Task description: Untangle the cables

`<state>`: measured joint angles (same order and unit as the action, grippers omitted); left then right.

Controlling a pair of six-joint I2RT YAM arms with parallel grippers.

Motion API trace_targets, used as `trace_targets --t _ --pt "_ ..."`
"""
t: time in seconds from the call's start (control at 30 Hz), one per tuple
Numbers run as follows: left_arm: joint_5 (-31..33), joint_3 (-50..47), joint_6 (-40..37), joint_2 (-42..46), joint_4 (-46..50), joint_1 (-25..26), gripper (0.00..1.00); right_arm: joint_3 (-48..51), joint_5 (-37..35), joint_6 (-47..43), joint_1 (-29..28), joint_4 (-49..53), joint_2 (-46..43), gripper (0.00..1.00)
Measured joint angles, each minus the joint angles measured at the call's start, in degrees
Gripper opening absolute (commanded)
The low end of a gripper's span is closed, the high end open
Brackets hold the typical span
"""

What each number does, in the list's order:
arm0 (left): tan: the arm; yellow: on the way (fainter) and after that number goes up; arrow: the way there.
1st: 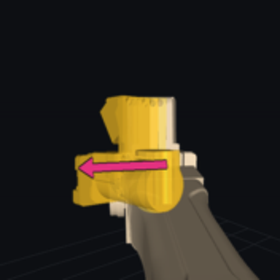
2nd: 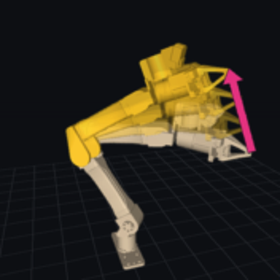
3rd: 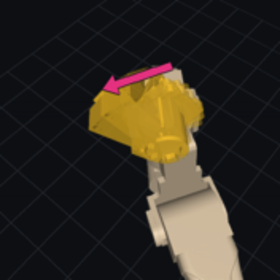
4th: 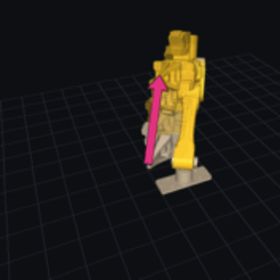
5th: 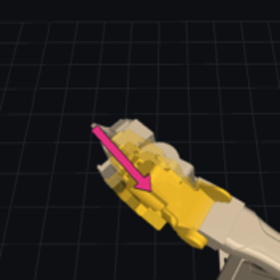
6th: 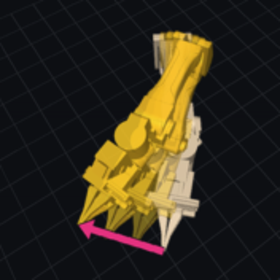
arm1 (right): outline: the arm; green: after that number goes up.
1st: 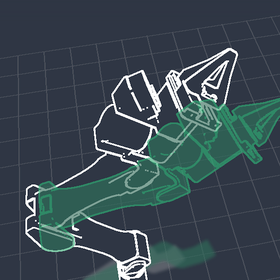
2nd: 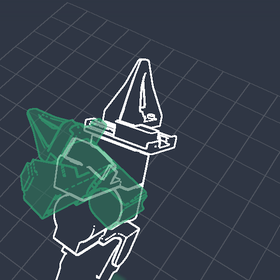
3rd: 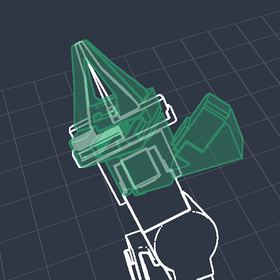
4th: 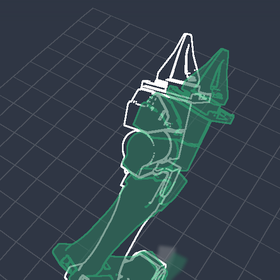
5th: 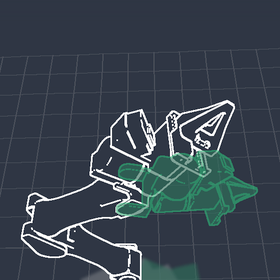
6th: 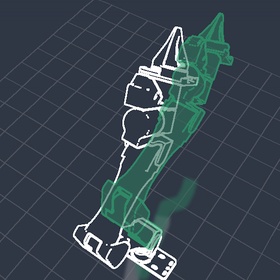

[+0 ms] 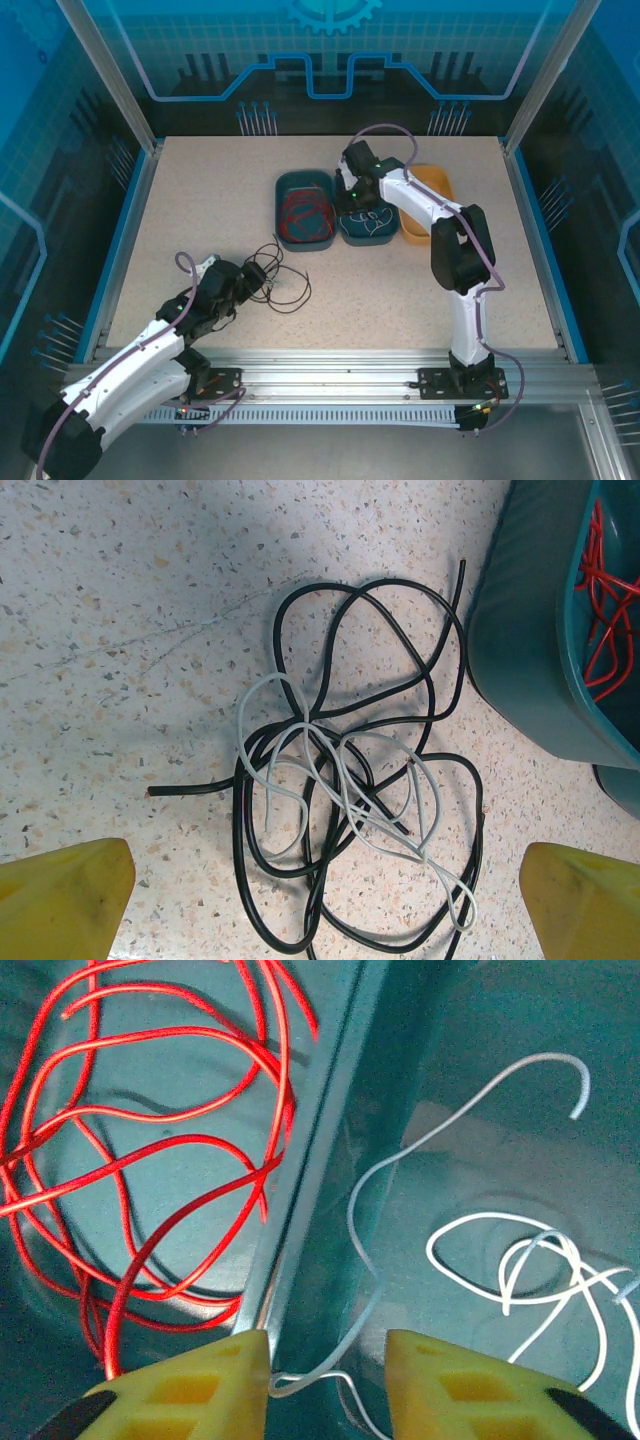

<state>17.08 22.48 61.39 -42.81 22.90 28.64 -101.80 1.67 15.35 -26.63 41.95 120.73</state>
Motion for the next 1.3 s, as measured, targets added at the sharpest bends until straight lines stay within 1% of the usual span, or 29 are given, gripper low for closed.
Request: trace_targets --t 0.07,0.17,0.37,0.5,0.6,0.67,0.83,0.97,1.07,1.2,1.3 --pt "0.0 0.0 0.0 0.0 0.0 0.0 0.99 0.0 -0.2 0.5 0.4 0.0 0.3 0.19" --pt "0.0 0.0 0.0 0.0 0.0 0.0 0.99 0.5 -0.2 0.8 1.3 -0.8 0.4 0.13" --pt "0.0 0.0 0.0 0.0 0.0 0.0 0.99 3.0 -0.5 1.2 2.9 -2.2 0.4 0.06" --pt "0.0 0.0 0.0 0.0 0.1 0.0 0.99 3.2 -0.4 1.1 3.3 -2.6 0.4 0.05" --pt "0.0 0.0 0.0 0.0 0.6 0.0 0.99 3.2 -0.3 1.2 3.5 -2.6 0.5 0.09" --pt "0.0 0.0 0.0 0.2 0.9 0.0 0.99 3.3 -0.2 1.3 3.5 -2.6 0.5 0.13" --pt "0.0 0.6 0.0 0.2 1.3 0.0 0.99 4.5 0.0 1.3 3.5 -3.0 0.1 0.29" --pt "0.0 1.0 0.0 0.3 1.3 0.0 0.99 5.4 -0.4 1.2 3.5 -2.2 -2.2 0.34" --pt "0.0 1.2 0.0 0.3 1.3 0.0 0.99 5.8 -1.1 1.1 3.5 -1.9 -5.8 0.37" --pt "0.0 1.7 -0.4 0.3 1.3 0.0 0.99 7.1 -2.8 0.7 2.8 -1.7 -12.1 0.39" --pt "0.1 2.1 -0.8 0.3 2.1 -0.2 0.99 8.1 -4.6 -0.2 0.7 -1.7 -16.3 0.39"
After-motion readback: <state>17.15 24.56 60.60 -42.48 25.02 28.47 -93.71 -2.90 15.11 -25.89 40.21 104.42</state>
